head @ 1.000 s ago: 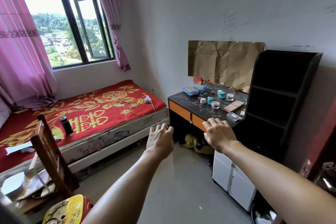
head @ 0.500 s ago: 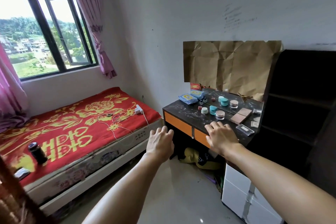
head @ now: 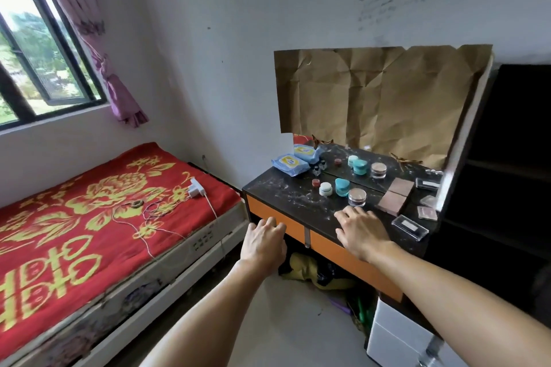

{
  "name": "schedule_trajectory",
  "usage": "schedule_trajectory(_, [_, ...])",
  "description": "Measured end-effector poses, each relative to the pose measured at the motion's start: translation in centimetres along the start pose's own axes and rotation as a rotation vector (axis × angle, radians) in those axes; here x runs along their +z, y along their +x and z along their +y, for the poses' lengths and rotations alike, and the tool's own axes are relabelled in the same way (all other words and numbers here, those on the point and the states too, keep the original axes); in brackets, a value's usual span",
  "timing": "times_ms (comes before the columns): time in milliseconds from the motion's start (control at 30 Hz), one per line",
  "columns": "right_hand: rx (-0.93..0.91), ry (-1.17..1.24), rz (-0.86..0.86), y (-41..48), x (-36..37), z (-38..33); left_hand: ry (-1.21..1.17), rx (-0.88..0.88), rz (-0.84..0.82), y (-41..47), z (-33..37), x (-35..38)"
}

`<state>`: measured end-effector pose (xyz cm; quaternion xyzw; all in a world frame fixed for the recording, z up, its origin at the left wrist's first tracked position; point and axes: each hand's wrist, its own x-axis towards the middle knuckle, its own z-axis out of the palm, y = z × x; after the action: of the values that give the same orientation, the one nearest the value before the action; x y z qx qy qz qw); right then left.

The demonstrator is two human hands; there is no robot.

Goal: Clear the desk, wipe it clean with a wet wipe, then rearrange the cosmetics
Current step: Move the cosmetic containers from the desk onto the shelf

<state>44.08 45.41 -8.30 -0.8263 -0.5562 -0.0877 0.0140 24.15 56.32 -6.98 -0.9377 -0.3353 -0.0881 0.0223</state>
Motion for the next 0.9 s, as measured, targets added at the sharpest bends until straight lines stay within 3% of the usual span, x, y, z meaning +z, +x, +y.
schedule_trajectory(500, [0.005,0.079,-0.176,22.0,9.2,3.0,-0.138,-0.021,-0.134,20.7,-8.5,8.3])
schedule_trajectory(900, [0.35,0.206,-0.277,35.0,16.9,3.9,-0.192,0.211,-0.277,38.4,-17.9,16.3])
